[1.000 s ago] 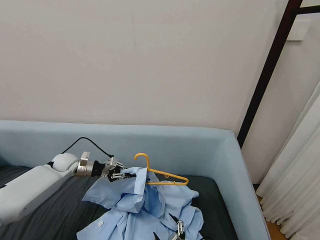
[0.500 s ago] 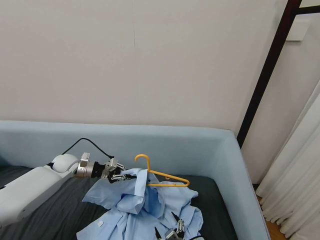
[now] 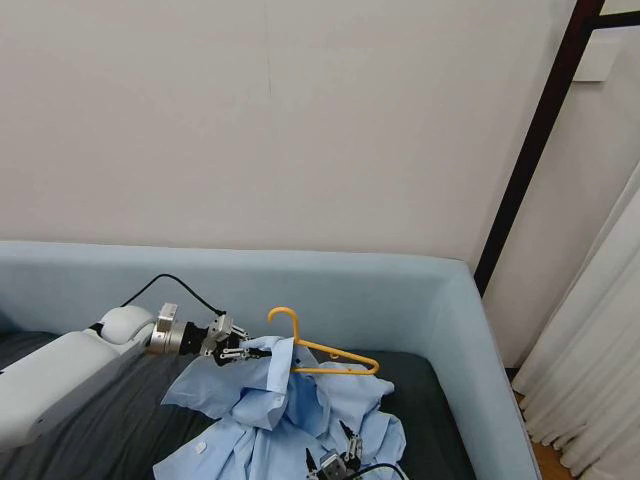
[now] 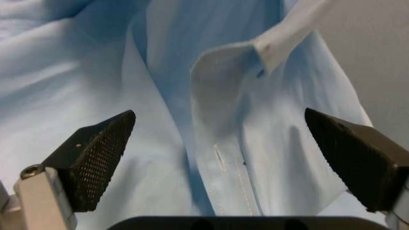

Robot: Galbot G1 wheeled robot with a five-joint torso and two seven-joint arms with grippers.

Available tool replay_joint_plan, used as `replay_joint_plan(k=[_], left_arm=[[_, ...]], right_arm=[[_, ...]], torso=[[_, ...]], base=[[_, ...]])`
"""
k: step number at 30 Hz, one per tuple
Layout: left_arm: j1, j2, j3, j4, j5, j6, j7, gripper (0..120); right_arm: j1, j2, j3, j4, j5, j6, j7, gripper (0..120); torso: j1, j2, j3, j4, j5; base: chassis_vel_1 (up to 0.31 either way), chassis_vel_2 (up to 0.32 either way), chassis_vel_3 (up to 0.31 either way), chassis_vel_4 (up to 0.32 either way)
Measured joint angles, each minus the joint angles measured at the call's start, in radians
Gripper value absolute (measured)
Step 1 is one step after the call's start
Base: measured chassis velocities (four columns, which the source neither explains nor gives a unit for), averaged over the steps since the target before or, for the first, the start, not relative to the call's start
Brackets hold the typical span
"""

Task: Pick up the clothes from the sofa and hang them on the clothes hanger.

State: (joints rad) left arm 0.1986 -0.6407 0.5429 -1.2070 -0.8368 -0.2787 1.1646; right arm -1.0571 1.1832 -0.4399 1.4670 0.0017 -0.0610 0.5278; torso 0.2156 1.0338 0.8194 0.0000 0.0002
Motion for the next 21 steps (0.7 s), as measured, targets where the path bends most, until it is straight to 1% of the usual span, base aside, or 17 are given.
replay_joint_plan(k=[2, 3, 5, 6, 11, 12, 15, 16, 17, 21], left_arm=[[0.0, 0.002, 0.0, -0.002, -0.001, 0.001, 0.0, 8], [0.0, 0.003, 0.0, -0.004, -0.001, 0.002, 0.0, 8], [0.001, 0.009, 0.0, -0.011, -0.005, 0.004, 0.0, 8], [0.001, 0.009, 0.0, -0.011, -0.005, 0.004, 0.0, 8], [0.002, 0.021, 0.001, -0.018, -0.008, 0.007, 0.006, 8], [0.002, 0.021, 0.001, -0.018, -0.008, 0.007, 0.006, 8], [0.003, 0.021, -0.002, -0.017, -0.009, 0.009, 0.006, 8], [0.006, 0.021, -0.003, -0.017, -0.009, 0.009, 0.006, 8], [0.006, 0.021, -0.003, -0.017, -0.009, 0.009, 0.006, 8], [0.013, 0.022, -0.005, -0.014, -0.009, 0.01, 0.007, 8]], right_arm=[[0.002, 0.005, 0.0, -0.006, -0.004, -0.008, 0.011, 99], [0.003, 0.007, 0.001, -0.011, -0.005, -0.014, 0.02, 97], [0.008, 0.013, 0.003, -0.016, -0.002, -0.033, 0.041, 88], [0.008, 0.013, 0.003, -0.016, -0.002, -0.033, 0.041, 88], [0.017, 0.023, 0.0, -0.016, 0.014, -0.042, 0.064, 66], [0.017, 0.023, 0.0, -0.016, 0.014, -0.042, 0.064, 66], [0.018, 0.025, -0.01, -0.012, 0.015, -0.04, 0.073, 52], [0.018, 0.026, -0.011, -0.012, 0.014, -0.039, 0.074, 49], [0.018, 0.026, -0.011, -0.012, 0.014, -0.039, 0.074, 49], [0.018, 0.029, -0.008, -0.012, 0.012, -0.031, 0.079, 30]], torso=[[0.0, 0.0, 0.0, 0.0, 0.0], [0.0, 0.0, 0.0, 0.0001, 0.0], [0.0, 0.0, 0.0, 0.0, 0.0], [0.0, 0.0, 0.0, 0.0, 0.0], [0.0, 0.0, 0.0, 0.0003, 0.0], [0.0, 0.0, 0.0, 0.0003, 0.0], [0.0, 0.0, 0.0, 0.0, 0.0001], [0.0, 0.0, 0.0, 0.0, 0.0001], [0.0, 0.0, 0.0, 0.0, 0.0001], [0.0, 0.0, 0.0, 0.0001, 0.0]], base=[[0.0, 0.0, 0.0, 0.0], [0.0, 0.0, 0.0, 0.0], [0.0, 0.0, 0.0, 0.0], [0.0, 0.0, 0.0, 0.0], [0.0, 0.0, 0.0, 0.0], [0.0, 0.0, 0.0, 0.0], [0.0, 0.0, 0.0, 0.0], [0.0, 0.0, 0.0, 0.0], [0.0, 0.0, 0.0, 0.0], [0.0, 0.0, 0.0, 0.0]])
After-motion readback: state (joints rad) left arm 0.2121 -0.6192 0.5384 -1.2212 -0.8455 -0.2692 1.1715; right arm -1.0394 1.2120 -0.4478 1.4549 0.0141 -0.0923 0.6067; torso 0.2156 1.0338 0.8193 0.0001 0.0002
